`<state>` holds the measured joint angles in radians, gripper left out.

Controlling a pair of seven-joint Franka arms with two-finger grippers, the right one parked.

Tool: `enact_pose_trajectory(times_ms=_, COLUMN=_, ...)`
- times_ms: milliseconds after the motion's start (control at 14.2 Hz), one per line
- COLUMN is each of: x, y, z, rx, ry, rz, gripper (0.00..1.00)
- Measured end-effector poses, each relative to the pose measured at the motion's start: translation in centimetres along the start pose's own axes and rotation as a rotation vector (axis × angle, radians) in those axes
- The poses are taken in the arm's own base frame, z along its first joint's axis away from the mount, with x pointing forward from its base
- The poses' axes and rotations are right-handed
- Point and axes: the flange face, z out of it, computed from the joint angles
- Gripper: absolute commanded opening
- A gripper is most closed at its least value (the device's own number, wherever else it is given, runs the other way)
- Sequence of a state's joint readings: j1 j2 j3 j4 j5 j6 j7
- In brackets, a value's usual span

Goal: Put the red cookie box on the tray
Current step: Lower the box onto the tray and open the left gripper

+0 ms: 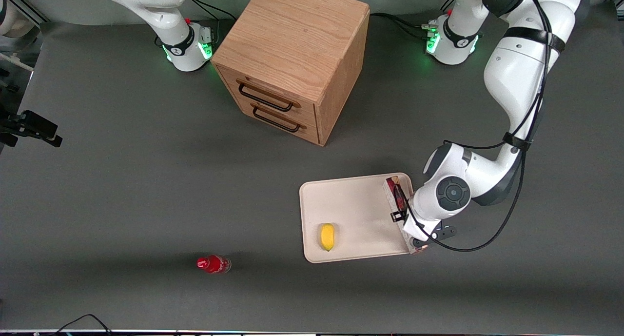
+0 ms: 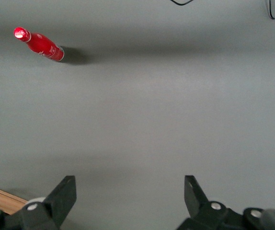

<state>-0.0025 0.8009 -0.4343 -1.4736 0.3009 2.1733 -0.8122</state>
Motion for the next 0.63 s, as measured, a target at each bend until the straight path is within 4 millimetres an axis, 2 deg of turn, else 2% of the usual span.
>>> enact_pose_trajectory(times_ms=141, x=0.7, y=-0.8, z=-0.8, rx=0.009, ry=-0.003, rz=-0.022, gripper=1.00)
enact_pose_trajectory(times_ms=282, x=1.6, y=-2.2, z=-3.2, rx=0.047, ry=-0.045, rz=-0.060, gripper=1.00)
enact_pose_trajectory(times_ms=423, x=2.4, y=-3.7, z=-7.8, rx=0.081, ry=-0.100, rz=-0.097, gripper=1.00)
enact_pose_trajectory(times_ms=634, x=2.5, y=-6.6, z=-16.3, rx=0.078, ry=-0.169, rz=-0.089, gripper=1.00)
